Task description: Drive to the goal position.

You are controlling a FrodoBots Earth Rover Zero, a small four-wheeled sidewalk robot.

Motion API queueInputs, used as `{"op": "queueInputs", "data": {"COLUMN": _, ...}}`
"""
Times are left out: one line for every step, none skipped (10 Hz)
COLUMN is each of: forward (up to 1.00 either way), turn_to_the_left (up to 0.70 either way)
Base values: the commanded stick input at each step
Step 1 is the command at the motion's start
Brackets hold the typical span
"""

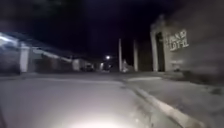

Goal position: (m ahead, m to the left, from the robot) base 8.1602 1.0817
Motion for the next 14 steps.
{"op": "queueInputs", "data": {"forward": 0.70, "turn_to_the_left": 0.00}}
{"op": "queueInputs", "data": {"forward": 0.70, "turn_to_the_left": 0.00}}
{"op": "queueInputs", "data": {"forward": 0.70, "turn_to_the_left": 0.03}}
{"op": "queueInputs", "data": {"forward": 0.70, "turn_to_the_left": 0.12}}
{"op": "queueInputs", "data": {"forward": 0.70, "turn_to_the_left": 0.22}}
{"op": "queueInputs", "data": {"forward": 0.70, "turn_to_the_left": 0.31}}
{"op": "queueInputs", "data": {"forward": 0.70, "turn_to_the_left": 0.32}}
{"op": "queueInputs", "data": {"forward": 0.70, "turn_to_the_left": 0.25}}
{"op": "queueInputs", "data": {"forward": 0.70, "turn_to_the_left": 0.17}}
{"op": "queueInputs", "data": {"forward": 0.70, "turn_to_the_left": 0.08}}
{"op": "queueInputs", "data": {"forward": 0.70, "turn_to_the_left": 0.00}}
{"op": "queueInputs", "data": {"forward": 0.70, "turn_to_the_left": 0.00}}
{"op": "queueInputs", "data": {"forward": 0.70, "turn_to_the_left": 0.00}}
{"op": "queueInputs", "data": {"forward": 0.70, "turn_to_the_left": 0.00}}
